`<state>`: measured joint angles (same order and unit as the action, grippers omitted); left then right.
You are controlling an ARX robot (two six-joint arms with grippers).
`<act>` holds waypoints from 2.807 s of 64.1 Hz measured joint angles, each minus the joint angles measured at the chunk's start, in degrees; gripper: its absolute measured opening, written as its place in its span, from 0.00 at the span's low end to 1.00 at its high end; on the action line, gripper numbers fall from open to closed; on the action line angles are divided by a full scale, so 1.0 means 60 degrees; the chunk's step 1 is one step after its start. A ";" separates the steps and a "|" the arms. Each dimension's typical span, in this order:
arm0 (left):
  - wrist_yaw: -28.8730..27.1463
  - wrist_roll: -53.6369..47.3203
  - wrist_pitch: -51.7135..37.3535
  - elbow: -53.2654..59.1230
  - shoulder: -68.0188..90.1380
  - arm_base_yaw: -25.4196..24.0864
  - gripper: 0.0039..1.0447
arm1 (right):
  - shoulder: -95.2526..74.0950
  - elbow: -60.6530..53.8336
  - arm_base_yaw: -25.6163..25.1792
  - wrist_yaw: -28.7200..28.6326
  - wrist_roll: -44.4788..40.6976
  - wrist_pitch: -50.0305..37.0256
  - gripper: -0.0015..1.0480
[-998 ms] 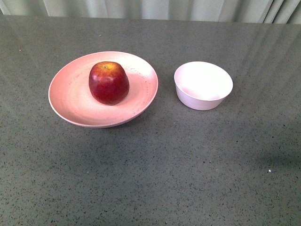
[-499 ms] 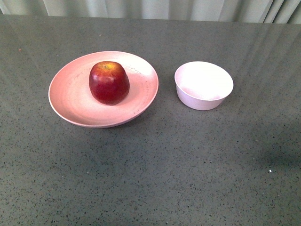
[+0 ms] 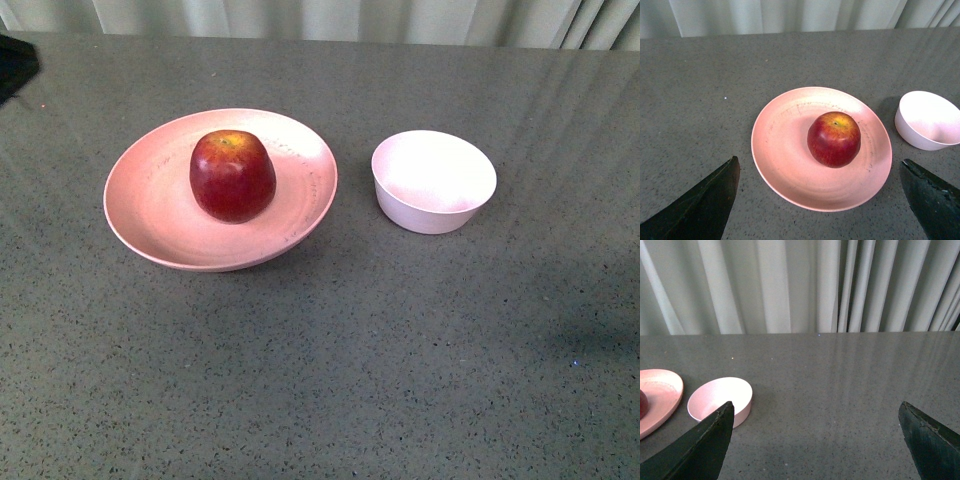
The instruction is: Move apple from plate to bowl
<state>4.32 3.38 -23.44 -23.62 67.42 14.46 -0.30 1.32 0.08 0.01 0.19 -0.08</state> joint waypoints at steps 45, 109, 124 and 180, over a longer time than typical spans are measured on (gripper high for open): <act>-0.1355 0.0787 -0.0911 -0.3483 0.5843 0.1559 0.92 | 0.0000 0.0000 0.0000 0.0000 0.0000 0.0000 0.91; -0.2834 0.0994 -0.0029 -0.5198 0.8255 0.2051 0.69 | 0.0000 0.0000 0.0000 0.0000 0.0000 0.0000 0.91; -0.2900 0.0987 -0.0084 -0.5144 0.8072 0.2364 0.68 | 0.0000 0.0000 0.0000 0.0000 0.0000 0.0000 0.91; -0.2106 0.0120 0.0616 -0.7930 0.8706 0.4652 0.68 | 0.0000 0.0000 0.0000 0.0000 0.0000 0.0000 0.91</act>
<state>-8.32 4.10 -19.75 -71.20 119.66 42.37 -0.30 1.32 0.08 0.01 0.19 -0.08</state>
